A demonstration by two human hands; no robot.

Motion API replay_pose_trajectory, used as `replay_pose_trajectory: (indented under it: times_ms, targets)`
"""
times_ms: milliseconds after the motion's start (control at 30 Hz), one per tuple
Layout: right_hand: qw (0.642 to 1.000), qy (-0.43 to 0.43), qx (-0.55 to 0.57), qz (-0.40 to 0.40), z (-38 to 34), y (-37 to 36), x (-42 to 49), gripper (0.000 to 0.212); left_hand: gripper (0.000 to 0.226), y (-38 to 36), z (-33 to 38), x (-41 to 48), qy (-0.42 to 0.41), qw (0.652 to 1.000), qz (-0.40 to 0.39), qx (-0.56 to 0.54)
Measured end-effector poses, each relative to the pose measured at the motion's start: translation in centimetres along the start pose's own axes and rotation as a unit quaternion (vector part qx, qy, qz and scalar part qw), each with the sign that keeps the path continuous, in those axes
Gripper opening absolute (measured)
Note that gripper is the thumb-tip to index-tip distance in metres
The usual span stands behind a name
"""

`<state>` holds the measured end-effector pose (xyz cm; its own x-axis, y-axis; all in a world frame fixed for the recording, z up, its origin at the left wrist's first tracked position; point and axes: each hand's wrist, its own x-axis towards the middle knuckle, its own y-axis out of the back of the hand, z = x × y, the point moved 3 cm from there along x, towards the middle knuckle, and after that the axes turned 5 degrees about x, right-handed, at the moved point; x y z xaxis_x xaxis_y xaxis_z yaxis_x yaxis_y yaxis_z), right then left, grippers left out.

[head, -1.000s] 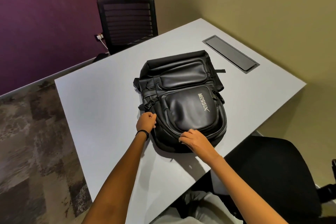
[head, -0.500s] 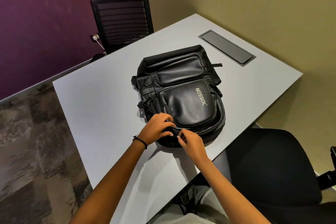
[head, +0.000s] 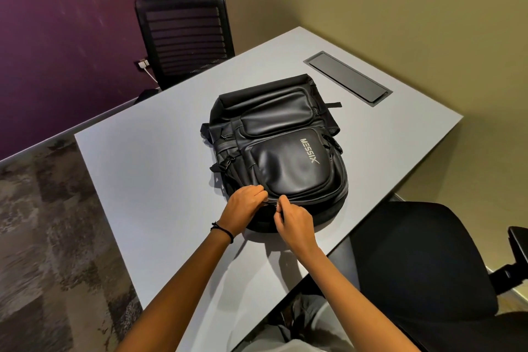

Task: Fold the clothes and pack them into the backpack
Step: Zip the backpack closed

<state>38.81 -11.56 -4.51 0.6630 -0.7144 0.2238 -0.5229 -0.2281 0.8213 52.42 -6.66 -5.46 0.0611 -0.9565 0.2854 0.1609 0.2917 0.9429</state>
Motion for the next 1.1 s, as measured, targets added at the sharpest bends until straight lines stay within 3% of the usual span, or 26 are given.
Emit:
replay_pose_trajectory:
  times_ms: [133,400,567,633,800,1000,1100]
  targets:
    - [1.0,-0.005,0.018,0.012,1.9,0.7,-0.4,0.025,0.012,0.5,-0.5,0.0,-0.008,1.0,0.002,-0.009]
    - [0.998,-0.013,-0.06,0.02,7.1,3.5,-1.3,0.028,0.011,0.3,-0.7,0.0,-0.029,1.0,-0.004,-0.006]
    - [0.992,-0.068,-0.077,0.072,10.4,5.7,-0.7,0.017,0.019,0.4,-0.7,0.1,-0.046,0.999,-0.005,0.004]
    - [0.991,-0.081,-0.079,0.071,10.9,5.7,-0.6,0.009,0.018,0.3,-0.8,0.2,-0.055,0.998,-0.014,-0.004]
    - [0.983,-0.176,-0.012,0.052,12.6,4.6,-1.7,0.014,0.007,-0.3,-0.8,0.5,-0.119,0.992,-0.043,-0.005]
    - [0.975,-0.204,0.065,0.061,12.6,4.7,-1.9,0.013,0.041,-1.8,3.0,2.3,-0.193,0.98,-0.043,-0.002]
    - [0.977,-0.198,0.061,0.055,12.7,4.5,-1.7,0.01,0.052,-3.0,5.3,4.1,-0.212,0.974,-0.084,0.011]
